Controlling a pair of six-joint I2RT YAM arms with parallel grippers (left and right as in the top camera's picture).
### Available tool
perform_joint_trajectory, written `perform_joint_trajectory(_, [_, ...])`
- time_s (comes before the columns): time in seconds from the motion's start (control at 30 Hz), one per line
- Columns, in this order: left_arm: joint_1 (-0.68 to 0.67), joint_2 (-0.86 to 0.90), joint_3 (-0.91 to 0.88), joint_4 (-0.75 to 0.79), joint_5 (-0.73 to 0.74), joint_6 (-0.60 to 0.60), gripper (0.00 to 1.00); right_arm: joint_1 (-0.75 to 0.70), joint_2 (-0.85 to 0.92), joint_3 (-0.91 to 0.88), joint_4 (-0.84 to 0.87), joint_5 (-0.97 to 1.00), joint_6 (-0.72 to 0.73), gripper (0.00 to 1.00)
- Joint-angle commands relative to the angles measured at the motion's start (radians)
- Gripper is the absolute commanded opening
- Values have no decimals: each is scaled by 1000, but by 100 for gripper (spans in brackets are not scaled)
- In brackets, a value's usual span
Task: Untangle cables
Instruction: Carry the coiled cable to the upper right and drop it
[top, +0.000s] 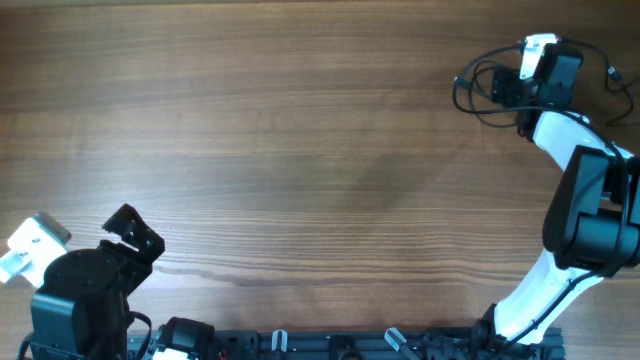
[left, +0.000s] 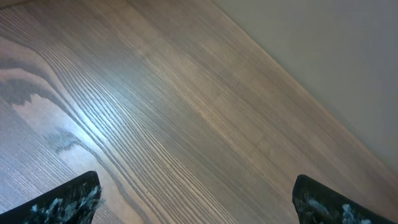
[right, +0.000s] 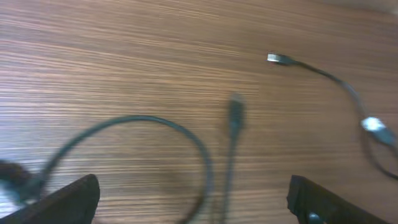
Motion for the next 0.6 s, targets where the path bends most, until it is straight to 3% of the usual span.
perform_joint_trajectory(0.0, [4,-2,-4,2,-16,5,100,10,-100,10,-34,-232,53,100])
perform_joint_trajectory(0.13, [4,-2,-4,2,-16,5,100,10,-322,10,-137,-245,54,100])
perform_joint_trajectory(0.33, [4,-2,-4,2,-16,5,100,10,-608,10,-432,-223,98,100])
perform_joint_trajectory(0.57, [4,-2,-4,2,-17,5,100,10,-861,10,-549,-235,159,100])
